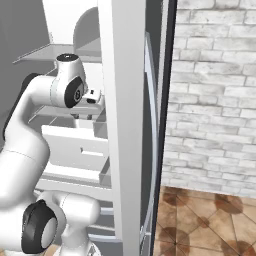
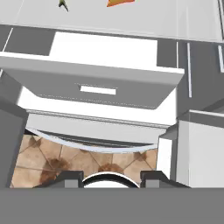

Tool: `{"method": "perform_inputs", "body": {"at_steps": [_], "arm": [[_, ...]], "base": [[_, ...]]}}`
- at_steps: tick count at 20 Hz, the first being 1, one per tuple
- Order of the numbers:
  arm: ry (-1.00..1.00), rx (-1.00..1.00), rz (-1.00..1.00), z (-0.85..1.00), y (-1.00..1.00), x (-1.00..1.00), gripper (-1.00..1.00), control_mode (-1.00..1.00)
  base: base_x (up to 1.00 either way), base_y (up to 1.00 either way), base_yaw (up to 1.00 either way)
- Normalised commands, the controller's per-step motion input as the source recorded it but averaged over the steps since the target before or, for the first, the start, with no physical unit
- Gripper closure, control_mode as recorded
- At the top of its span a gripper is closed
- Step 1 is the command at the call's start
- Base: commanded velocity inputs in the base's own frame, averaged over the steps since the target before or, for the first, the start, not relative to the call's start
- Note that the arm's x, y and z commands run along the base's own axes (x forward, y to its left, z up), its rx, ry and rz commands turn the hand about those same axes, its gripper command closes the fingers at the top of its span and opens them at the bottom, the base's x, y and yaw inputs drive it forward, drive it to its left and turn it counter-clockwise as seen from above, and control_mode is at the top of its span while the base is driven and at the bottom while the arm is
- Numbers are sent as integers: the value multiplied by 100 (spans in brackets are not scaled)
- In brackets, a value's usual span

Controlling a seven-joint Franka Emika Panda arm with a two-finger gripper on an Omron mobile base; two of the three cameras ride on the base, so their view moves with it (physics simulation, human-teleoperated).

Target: Take the cheese, fish, and broccoli from the fridge and place them on the plate on the dining counter to create an appetizer plate.

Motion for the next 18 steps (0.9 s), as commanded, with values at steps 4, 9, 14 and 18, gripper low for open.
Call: {"method": "perform_inputs", "body": {"at_steps": [4, 9, 14, 18], "arm": [[-6, -5, 0, 0, 21, 0, -100, -100], [-17, -2, 2, 0, 52, 0, -100, -100], [-14, 0, 4, 0, 46, 11, -100, -100], [-4, 0, 2, 0, 19, 40, -100, -100]], "base": [[0, 0, 0], [0, 0, 0], [0, 0, 0], [0, 0, 0]]}}
